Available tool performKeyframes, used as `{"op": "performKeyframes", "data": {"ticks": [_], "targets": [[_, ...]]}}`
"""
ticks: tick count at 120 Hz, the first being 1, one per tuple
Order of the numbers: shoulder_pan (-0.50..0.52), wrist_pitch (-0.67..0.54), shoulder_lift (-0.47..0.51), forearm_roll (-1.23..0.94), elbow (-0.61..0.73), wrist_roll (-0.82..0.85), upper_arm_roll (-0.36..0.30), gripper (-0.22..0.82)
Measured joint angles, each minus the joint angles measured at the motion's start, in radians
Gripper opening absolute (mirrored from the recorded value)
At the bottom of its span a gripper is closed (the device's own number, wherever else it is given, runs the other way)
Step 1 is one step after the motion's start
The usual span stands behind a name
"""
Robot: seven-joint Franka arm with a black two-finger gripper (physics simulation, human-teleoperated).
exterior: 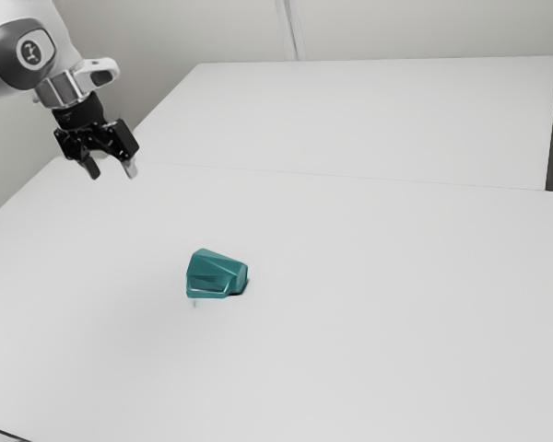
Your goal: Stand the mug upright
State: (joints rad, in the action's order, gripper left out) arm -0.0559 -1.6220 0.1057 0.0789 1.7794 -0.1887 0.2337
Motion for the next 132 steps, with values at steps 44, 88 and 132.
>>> {"op": "performKeyframes", "data": {"ticks": [44,88,132], "targets": [[0.002,-0.218,0.046,0.17,0.218,-0.116,0.047,0.6],[0.022,-0.328,0.047,0.385,0.392,-0.242,0.082,0.6],[0.072,-0.471,-0.052,0.524,0.476,-0.418,0.082,0.6]]}}
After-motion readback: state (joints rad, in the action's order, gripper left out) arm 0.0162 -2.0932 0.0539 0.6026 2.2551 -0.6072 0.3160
